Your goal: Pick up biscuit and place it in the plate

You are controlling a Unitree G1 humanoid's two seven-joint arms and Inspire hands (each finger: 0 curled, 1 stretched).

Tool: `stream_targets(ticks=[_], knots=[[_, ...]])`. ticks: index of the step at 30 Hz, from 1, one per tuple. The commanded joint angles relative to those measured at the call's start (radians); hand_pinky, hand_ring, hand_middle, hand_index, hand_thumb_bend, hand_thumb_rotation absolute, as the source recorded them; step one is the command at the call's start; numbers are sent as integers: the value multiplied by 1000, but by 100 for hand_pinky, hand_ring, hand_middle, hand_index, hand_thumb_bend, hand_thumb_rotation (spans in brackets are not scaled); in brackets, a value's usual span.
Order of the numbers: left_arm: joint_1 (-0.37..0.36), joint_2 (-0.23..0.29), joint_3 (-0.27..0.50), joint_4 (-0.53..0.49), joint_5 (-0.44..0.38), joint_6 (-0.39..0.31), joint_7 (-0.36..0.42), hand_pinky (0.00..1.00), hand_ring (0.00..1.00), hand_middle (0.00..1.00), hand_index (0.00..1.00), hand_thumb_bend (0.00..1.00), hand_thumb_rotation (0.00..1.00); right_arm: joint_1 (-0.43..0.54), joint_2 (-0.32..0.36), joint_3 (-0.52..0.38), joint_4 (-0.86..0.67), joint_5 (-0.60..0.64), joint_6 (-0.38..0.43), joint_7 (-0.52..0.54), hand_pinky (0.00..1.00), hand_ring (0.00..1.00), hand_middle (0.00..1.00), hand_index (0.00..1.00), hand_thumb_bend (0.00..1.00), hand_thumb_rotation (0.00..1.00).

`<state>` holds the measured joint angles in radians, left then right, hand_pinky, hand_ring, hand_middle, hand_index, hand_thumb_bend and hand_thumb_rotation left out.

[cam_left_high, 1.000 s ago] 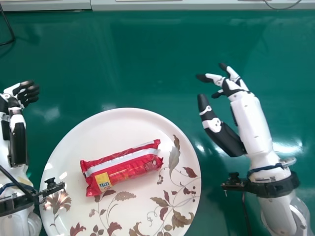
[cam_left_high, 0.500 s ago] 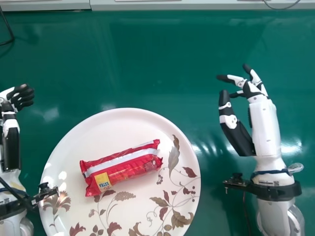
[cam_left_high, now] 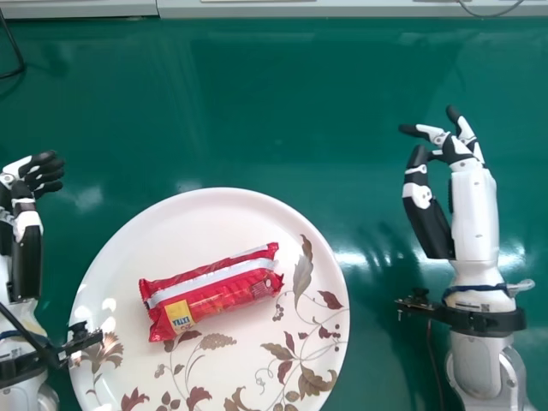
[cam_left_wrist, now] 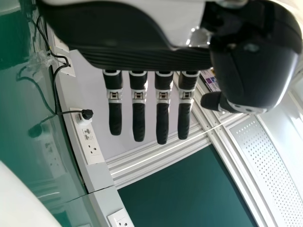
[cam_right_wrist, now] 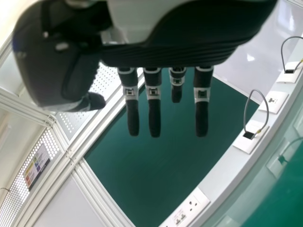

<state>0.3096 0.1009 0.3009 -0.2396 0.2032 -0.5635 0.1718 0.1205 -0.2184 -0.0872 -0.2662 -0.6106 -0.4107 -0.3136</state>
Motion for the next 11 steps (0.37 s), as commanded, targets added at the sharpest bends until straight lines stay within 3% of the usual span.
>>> stream_targets(ticks=[1,7,11], knots=[[19,-28,-14,10,14,30,14,67,71,72,75,13,18,-5,-1,-10,14,12,7,-12,57,70,74,73,30,74],[-7,-31,-23,38,7,16,16,69,71,71,73,12,18,-18,14,-17,30,41,21,-18,57,70,74,74,29,79],[-14,-31,-26,55,5,2,21,69,69,70,72,11,21,-22,12,-21,38,42,12,-35,54,68,73,73,25,77]])
